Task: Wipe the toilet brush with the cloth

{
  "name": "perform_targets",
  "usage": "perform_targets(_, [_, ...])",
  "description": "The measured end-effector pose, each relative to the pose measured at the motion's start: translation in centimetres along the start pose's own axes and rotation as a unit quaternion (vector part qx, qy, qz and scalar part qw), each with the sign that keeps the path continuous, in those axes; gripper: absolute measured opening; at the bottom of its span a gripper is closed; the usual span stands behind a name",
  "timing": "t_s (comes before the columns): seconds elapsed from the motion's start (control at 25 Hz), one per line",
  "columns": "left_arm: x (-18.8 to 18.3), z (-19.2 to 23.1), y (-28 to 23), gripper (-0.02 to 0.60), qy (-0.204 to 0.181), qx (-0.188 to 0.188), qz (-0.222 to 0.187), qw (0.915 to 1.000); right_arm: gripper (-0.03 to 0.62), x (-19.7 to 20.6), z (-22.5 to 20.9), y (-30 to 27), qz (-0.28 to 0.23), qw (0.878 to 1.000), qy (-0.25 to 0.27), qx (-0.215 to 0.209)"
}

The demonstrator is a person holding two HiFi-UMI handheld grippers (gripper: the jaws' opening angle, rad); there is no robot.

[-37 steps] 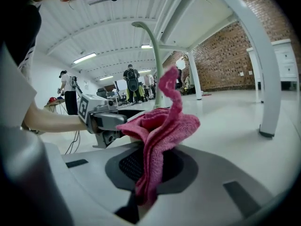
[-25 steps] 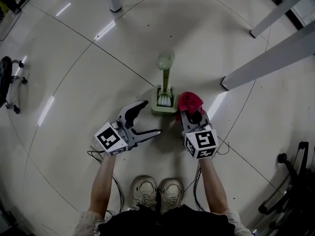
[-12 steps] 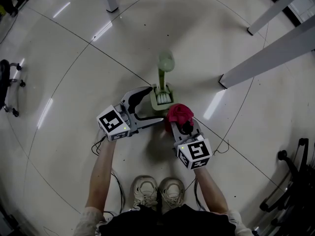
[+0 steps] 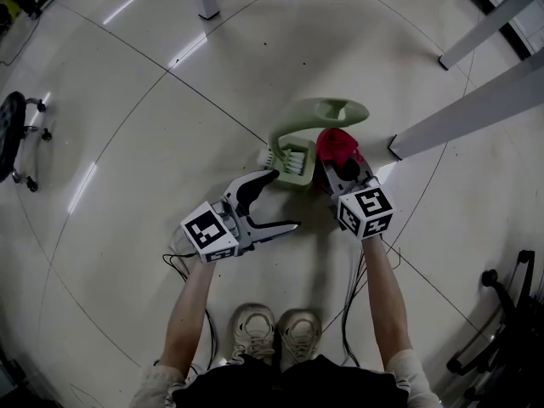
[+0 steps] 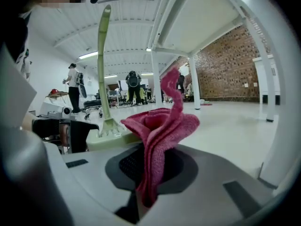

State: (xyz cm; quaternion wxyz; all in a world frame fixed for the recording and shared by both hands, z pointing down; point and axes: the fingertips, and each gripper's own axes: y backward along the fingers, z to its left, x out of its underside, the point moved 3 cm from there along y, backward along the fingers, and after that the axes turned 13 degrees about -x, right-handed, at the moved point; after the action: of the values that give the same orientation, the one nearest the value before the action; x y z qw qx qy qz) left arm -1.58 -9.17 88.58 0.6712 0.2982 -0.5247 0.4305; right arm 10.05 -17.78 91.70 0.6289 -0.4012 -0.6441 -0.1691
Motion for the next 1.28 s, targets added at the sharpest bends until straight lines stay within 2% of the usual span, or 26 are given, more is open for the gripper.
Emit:
perform_targets(0.12, [0.1,-0.3,-0.1,0.425,-0.004,0.001,0.001,1.0,0.031,0.0,1.0,0.3,-0.002,1.0,-0.003,-0.022])
perform_targets(0.4, [0.3,-0.6,-0.1,0.425,-0.002,-0.006,0.0,1.0,0.032,2.6,6.7,3.5,-0.028,0.997,-0.06,-0.033])
perform_targets(0.52, [0.4,-1.1,-0.3,0.425,-0.001,0.0,0.003,1.0,0.031,3.2,7.9,4.5,-0.034,0.996,-0.079,-0.037])
perform_targets(0.72, [0.7,-2.2,-1.0,0.425,0.005,0.007,0.002,1.0,0.032,3.7,7.4,6.4,-0.043,0.994,-0.088,0.04])
perform_targets(0.8, [1.2,-1.9,-0.8,0.425,0.011,-0.002,0.003,0.9999,0.031,3.8,8.2,6.6,-0.051,0.993,-0.094,0.051])
perform_targets(0.96, [2.1,-2.2,-0.7,0.425,0.02,0.008,0.01,0.9997,0.032,4.4,9.9,5.3,-0.053,0.994,-0.096,0.017])
perform_targets(1.28, [1.9,-2.5,-0.8,0.425,0.023,0.021,0.01,0.9995,0.032,3.4,12.1,2.1,-0.035,0.997,-0.051,-0.038])
